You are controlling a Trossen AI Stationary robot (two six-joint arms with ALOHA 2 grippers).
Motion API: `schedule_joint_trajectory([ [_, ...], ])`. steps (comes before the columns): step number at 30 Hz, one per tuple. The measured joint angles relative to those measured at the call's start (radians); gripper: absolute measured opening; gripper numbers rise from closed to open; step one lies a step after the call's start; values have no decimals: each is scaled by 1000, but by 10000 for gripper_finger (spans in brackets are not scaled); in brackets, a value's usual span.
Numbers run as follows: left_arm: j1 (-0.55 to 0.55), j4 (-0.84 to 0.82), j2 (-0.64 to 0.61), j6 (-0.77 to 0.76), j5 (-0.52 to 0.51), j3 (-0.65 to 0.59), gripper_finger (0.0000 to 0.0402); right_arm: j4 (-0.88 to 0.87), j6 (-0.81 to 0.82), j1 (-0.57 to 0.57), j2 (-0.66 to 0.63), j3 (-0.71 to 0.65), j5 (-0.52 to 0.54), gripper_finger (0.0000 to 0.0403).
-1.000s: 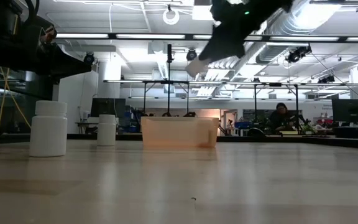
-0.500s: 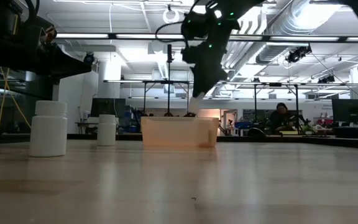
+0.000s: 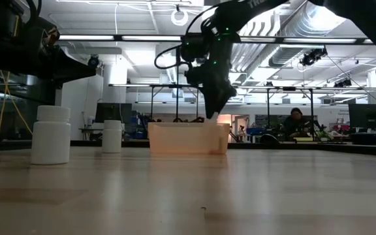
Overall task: Pick and place pill bottles into a basket
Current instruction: Put the top transparent pill bottle into the orange bin
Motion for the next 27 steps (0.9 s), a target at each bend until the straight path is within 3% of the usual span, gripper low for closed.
schedule_joint_trajectory([
  [13,0,0,0,0,0,0,62,-5,-18,-2,27,-2,-69,131],
  [27,0,0,0,0,0,0,62,-20,-18,-16,57,-2,-75,133],
])
